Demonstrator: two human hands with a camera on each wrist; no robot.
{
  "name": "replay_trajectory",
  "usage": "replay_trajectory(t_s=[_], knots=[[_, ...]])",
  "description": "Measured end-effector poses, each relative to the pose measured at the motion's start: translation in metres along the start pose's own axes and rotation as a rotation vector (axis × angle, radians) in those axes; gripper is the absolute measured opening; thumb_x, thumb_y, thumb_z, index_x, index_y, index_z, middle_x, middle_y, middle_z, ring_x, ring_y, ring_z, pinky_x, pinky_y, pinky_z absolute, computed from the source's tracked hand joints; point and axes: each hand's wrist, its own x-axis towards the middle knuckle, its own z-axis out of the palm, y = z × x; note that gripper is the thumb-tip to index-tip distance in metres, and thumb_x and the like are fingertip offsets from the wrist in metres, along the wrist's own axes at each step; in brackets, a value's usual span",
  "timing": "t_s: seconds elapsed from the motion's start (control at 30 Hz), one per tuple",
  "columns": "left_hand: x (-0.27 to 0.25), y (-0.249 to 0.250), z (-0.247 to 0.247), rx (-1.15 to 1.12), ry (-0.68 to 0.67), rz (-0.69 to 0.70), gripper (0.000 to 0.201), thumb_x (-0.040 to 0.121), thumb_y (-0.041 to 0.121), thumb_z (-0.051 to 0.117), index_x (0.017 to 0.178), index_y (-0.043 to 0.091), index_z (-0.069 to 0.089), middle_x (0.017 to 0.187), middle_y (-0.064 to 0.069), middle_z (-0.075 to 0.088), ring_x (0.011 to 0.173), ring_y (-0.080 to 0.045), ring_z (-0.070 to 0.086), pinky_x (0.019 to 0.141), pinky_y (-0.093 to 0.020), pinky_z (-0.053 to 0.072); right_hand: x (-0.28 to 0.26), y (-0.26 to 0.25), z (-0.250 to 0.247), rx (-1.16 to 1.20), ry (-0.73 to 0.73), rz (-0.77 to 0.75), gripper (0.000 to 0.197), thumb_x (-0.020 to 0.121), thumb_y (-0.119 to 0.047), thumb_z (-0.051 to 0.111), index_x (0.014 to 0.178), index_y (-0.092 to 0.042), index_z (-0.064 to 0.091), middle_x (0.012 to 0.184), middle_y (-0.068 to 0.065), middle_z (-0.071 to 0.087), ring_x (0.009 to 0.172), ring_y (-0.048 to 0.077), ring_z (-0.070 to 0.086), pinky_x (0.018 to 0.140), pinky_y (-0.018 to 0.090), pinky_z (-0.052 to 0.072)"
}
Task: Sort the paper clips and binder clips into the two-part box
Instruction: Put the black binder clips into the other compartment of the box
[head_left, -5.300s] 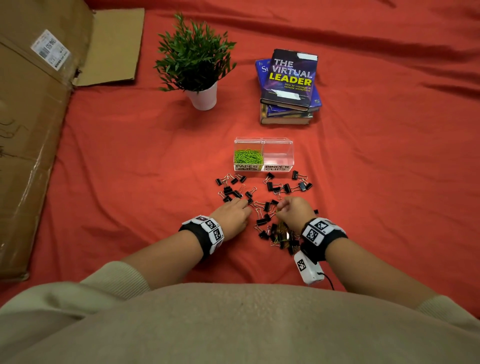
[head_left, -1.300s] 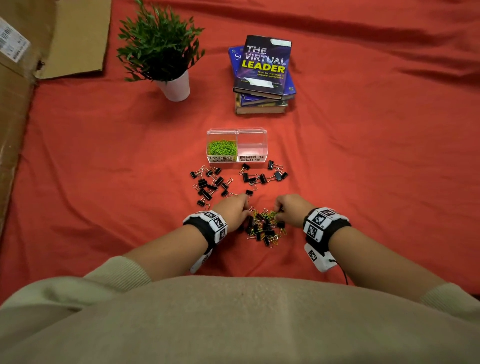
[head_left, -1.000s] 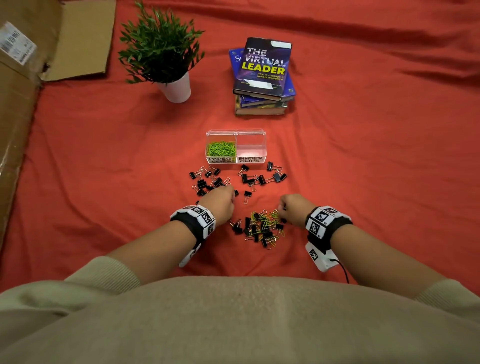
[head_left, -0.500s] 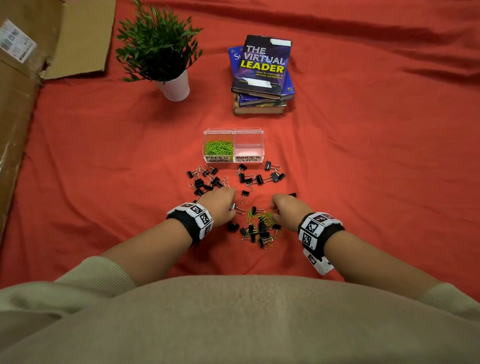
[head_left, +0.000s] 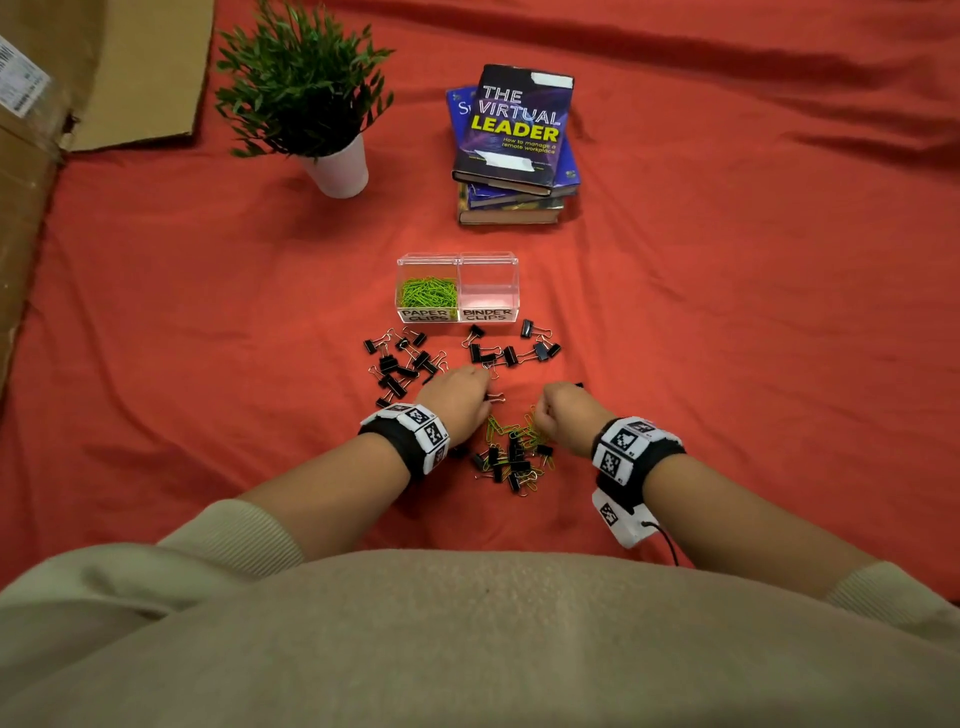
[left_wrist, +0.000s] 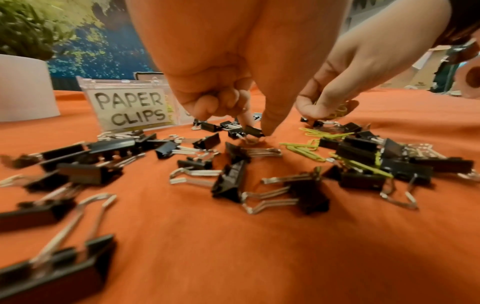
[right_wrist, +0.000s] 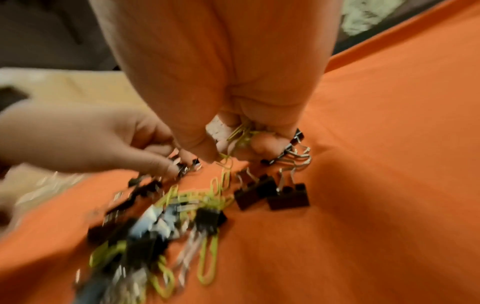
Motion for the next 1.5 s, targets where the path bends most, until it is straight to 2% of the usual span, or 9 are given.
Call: replay_trajectory(t_s=[0.17, 0.4, 0.63, 0.8, 0.87, 1.0, 1.2, 1.37, 1.5], knots=[[-0.008, -0.006, -0.006, -0.051, -0.026, 0.079, 0.032, 0.082, 0.014, 0.053, 0.115, 0.016, 0.052, 0.114, -0.006, 0.056, 0.107, -0.026, 0.055, 0.086, -0.035, 0.046, -0.002, 0.014, -0.018, 0.539, 0.017, 0.139, 0.015, 0.089, -0.015, 0.055, 0.074, -0.016, 0.057, 0.070, 0.000, 0.062, 0.051, 0.010, 0.049, 0.048, 0.021, 0.040], [-0.011, 0.001, -0.001, 0.138, -0.148, 0.278, 0.029, 0.088, 0.012, 0.049, 0.115, 0.016, 0.059, 0.113, -0.008, 0.054, 0.108, -0.029, 0.054, 0.088, -0.041, 0.048, 0.000, 0.016, -0.024, 1.153, -0.045, 0.272, 0.016, 0.090, -0.003, 0.045, 0.088, -0.001, 0.060, 0.068, 0.008, 0.055, 0.055, 0.016, 0.050, 0.048, 0.024, 0.043], [-0.011, 0.004, 0.004, 0.357, -0.133, 0.350, 0.025, 0.091, 0.005, 0.045, 0.115, 0.007, 0.053, 0.115, -0.010, 0.053, 0.108, -0.029, 0.052, 0.090, -0.038, 0.042, 0.002, -0.001, -0.013, 0.236, 0.039, 0.151, 0.011, 0.082, -0.014, 0.062, 0.082, -0.003, 0.065, 0.075, 0.008, 0.065, 0.067, 0.020, 0.060, 0.058, 0.028, 0.048], [-0.013, 0.000, 0.006, 0.264, -0.145, 0.264, 0.026, 0.093, 0.019, 0.049, 0.115, 0.006, 0.050, 0.119, -0.012, 0.050, 0.108, -0.030, 0.052, 0.090, -0.039, 0.043, -0.001, -0.013, -0.005, -0.126, -0.013, 0.028, 0.020, 0.081, -0.020, 0.063, 0.074, -0.002, 0.056, 0.080, 0.013, 0.060, 0.082, 0.030, 0.059, 0.065, 0.031, 0.045], [-0.013, -0.005, 0.005, 0.065, -0.101, 0.150, 0.023, 0.091, 0.020, 0.048, 0.109, 0.005, 0.051, 0.112, -0.014, 0.049, 0.099, -0.032, 0.055, 0.084, -0.042, 0.045, -0.001, -0.012, 0.000, -0.144, -0.031, -0.008, 0.019, 0.082, -0.020, 0.058, 0.076, -0.002, 0.055, 0.080, 0.012, 0.058, 0.085, 0.030, 0.058, 0.068, 0.032, 0.045], [-0.012, -0.010, -0.005, -0.292, -0.020, -0.010, 0.011, 0.092, 0.014, 0.047, 0.096, 0.006, 0.053, 0.097, -0.012, 0.060, 0.082, -0.026, 0.054, 0.072, -0.033, 0.042, -0.003, -0.007, 0.009, -0.184, -0.055, -0.046, 0.037, 0.081, -0.022, 0.062, 0.111, -0.002, 0.054, 0.114, 0.014, 0.054, 0.110, 0.029, 0.050, 0.095, 0.039, 0.046], [-0.004, -0.006, -0.016, -0.501, -0.018, -0.089, 0.015, 0.092, 0.010, 0.044, 0.103, 0.010, 0.055, 0.078, 0.001, 0.054, 0.068, -0.018, 0.049, 0.062, -0.026, 0.038, -0.006, -0.016, 0.014, -0.203, -0.081, -0.079, 0.031, 0.086, -0.018, 0.057, 0.113, -0.001, 0.055, 0.118, 0.015, 0.052, 0.115, 0.030, 0.048, 0.097, 0.037, 0.042], [0.002, -0.003, -0.015, -0.696, -0.038, -0.161, 0.031, 0.092, 0.009, 0.038, 0.107, 0.023, 0.062, 0.073, 0.000, 0.057, 0.052, -0.015, 0.044, 0.048, -0.021, 0.037, -0.011, -0.019, 0.009, -0.161, -0.087, -0.124, 0.024, 0.087, -0.014, 0.053, 0.105, 0.001, 0.058, 0.111, 0.018, 0.058, 0.106, 0.030, 0.053, 0.090, 0.035, 0.042], [0.002, 0.004, -0.017, -0.785, -0.092, -0.200, 0.035, 0.091, 0.003, 0.034, 0.090, 0.019, 0.065, 0.066, 0.003, 0.053, 0.050, -0.011, 0.044, 0.047, -0.020, 0.034, -0.012, -0.010, 0.000, 0.107, -0.012, -0.025, 0.009, 0.084, -0.015, 0.061, 0.089, -0.007, 0.063, 0.086, 0.009, 0.069, 0.071, 0.019, 0.061, 0.064, 0.026, 0.049]])
